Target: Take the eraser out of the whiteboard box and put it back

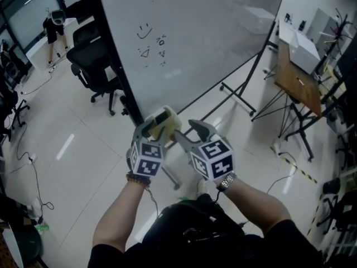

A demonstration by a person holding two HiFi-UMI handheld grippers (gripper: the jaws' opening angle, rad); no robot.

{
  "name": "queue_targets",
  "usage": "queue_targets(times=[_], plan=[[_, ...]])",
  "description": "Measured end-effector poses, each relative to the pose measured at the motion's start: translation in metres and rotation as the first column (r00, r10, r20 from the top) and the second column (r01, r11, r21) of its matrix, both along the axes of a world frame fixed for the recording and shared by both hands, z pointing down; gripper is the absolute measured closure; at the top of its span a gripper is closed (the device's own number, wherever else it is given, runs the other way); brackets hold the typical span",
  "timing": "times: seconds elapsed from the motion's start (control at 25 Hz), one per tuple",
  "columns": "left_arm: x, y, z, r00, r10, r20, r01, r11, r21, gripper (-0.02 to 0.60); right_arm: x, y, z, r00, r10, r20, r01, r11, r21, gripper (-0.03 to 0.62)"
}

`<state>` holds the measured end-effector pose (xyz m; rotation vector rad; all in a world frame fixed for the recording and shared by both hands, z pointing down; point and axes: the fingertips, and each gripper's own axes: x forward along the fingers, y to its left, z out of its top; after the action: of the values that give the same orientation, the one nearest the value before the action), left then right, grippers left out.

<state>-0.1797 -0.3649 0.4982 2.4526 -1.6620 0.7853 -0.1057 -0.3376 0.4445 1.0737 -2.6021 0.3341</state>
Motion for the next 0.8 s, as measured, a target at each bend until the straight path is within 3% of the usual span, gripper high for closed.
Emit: queue_targets(times=[0.48, 0.56, 0.8], plan=[[0.002, 0.028, -0.016, 0.999, 0.005, -0.033, -0.004, 1.0, 0.03, 0.43, -0.005, 0.021, -0.012, 1.0, 0.0, -0.019, 0.0, 0.999, 0.033, 0.405], [0.003, 0.035, -0.016, 0.999, 0.0, -0.034, 0.001, 1.0, 0.03, 0.465, -0.003, 0.027, -0.011, 1.0, -0.005, -0.021, 0.006, 0.999, 0.033, 0.416], [0.013, 0.057, -0.019, 0.998, -0.037, -0.046, 0.039, 0.999, 0.027, 0.484, 0.008, 0.046, -0.016, 0.999, -0.034, -0.021, 0.035, 0.998, 0.043, 0.435]])
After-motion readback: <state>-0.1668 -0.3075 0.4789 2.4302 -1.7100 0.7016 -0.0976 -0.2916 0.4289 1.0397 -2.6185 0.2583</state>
